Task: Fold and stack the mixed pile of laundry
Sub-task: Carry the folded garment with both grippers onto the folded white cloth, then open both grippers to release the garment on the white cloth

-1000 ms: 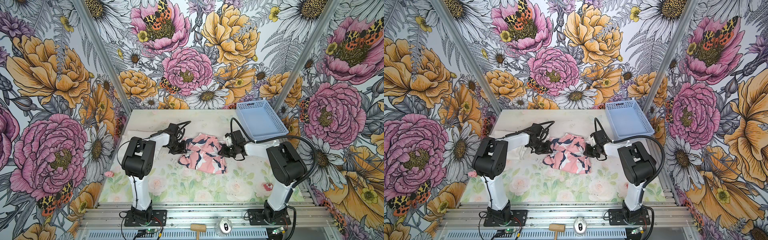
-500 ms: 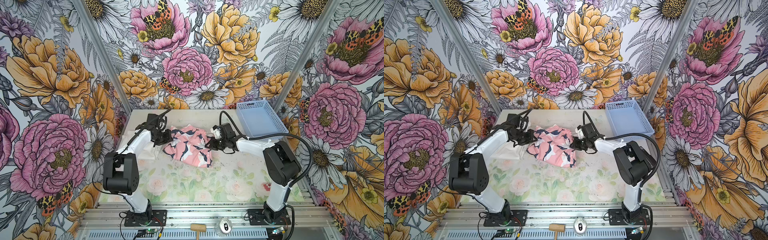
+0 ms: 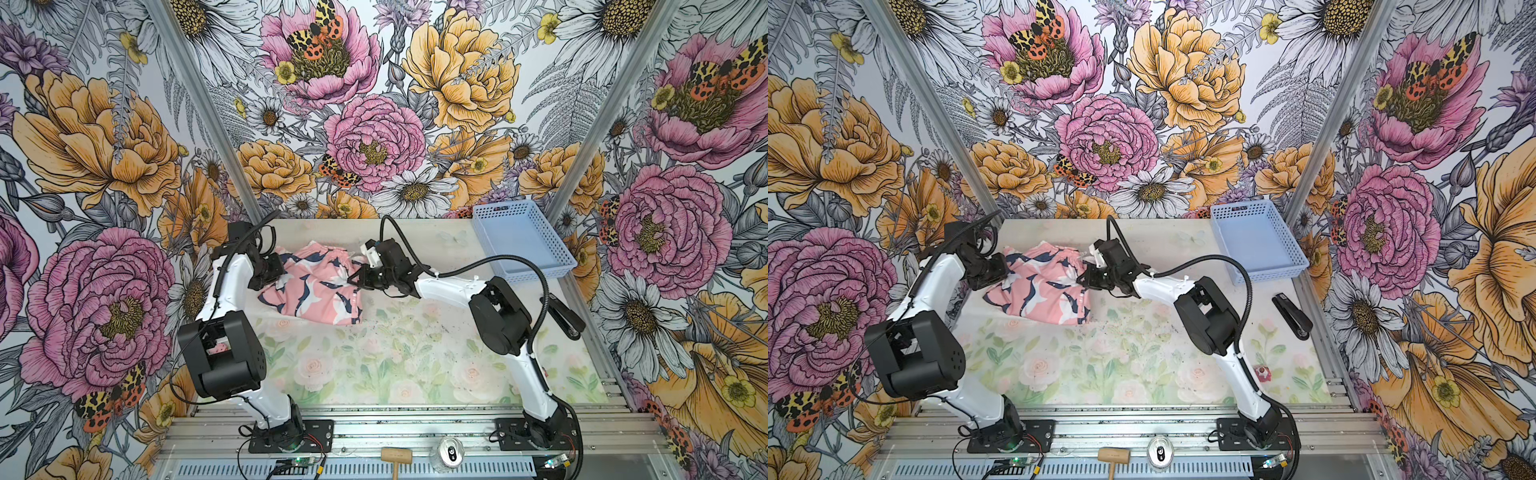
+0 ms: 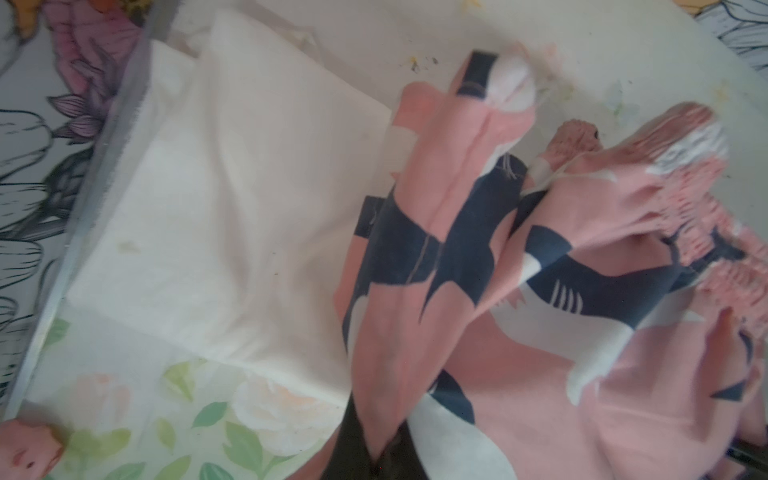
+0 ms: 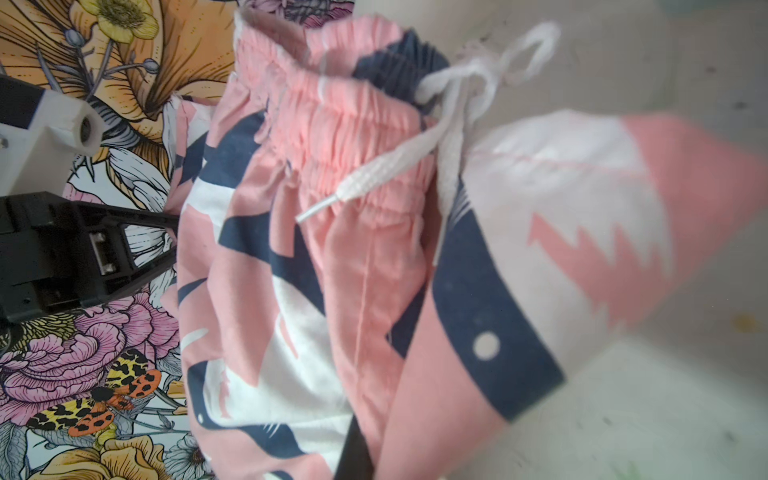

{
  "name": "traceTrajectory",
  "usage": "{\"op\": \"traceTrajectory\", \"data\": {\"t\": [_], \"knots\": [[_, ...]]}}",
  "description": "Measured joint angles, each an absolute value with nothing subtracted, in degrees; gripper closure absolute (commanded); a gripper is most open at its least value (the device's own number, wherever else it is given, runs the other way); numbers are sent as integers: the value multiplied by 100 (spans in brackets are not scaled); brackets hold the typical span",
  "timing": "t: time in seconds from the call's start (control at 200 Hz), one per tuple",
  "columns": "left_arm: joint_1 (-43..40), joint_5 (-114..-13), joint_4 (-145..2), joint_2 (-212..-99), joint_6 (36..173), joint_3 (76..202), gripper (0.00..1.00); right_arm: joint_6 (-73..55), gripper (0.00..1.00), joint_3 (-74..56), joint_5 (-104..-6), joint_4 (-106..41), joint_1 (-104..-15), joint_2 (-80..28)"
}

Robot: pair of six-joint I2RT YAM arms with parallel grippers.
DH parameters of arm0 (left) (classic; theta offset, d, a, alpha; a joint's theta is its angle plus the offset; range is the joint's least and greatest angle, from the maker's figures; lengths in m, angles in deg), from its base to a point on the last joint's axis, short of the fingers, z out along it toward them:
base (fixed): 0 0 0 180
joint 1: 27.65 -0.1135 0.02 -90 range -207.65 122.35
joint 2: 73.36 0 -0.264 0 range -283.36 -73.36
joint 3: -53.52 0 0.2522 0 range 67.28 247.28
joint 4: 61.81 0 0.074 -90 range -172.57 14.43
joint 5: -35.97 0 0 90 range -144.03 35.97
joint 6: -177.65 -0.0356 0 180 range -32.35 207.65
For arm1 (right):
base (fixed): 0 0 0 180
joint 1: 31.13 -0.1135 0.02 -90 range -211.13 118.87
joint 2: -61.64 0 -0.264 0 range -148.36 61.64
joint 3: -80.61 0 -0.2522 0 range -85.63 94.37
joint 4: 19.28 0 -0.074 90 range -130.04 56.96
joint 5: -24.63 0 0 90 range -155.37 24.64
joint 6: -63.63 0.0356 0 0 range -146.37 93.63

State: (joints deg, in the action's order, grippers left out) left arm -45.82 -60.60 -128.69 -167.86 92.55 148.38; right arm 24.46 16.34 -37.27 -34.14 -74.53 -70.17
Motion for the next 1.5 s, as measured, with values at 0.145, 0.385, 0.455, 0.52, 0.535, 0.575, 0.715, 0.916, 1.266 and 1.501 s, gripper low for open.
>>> {"op": "traceTrajectory", "data": {"t": [0.145,0.385,0.455,0.52,0.535,0.575,0.715,0.916,1.266,1.501], "knots": [[-4908,-5649,-12788,-17044,9168,14980,100,2620,100,2661,-3768,-3401,-7658,-7712],[-5199,-5157,-12585,-17715,8958,15485,100,2822,100,4244,-3823,-3451,-7890,-8798],[-5304,-5120,-12541,-17892,8908,15653,100,2909,100,4764,-3834,-3495,-7958,-9148],[-5393,-5120,-12491,-18089,8890,15823,100,2979,100,5280,-3834,-3563,-8008,-9496],[-5413,-5120,-12476,-18146,8888,15863,100,2985,100,5376,-3834,-3570,-8019,-9570],[-5443,-5120,-12447,-18268,8873,15950,100,3020,100,5636,-3836,-3589,-8043,-9753],[-5457,-5127,-12380,-18703,8868,16193,100,3156,100,6145,-3880,-3688,-8060,-10169],[-5470,-5055,-12310,-18963,8882,16223,55,3248,62,6170,-3886,-3797,-8006,-10232],[-5478,-4945,-12104,-18344,8991,16077,7,2629,28,4104,-3926,-3845,-7733,-8938],[-5172,-5133,-11621,-16932,9070,15039,1,1932,11,1824,-4061,-3784,-7387,-6999]]}}
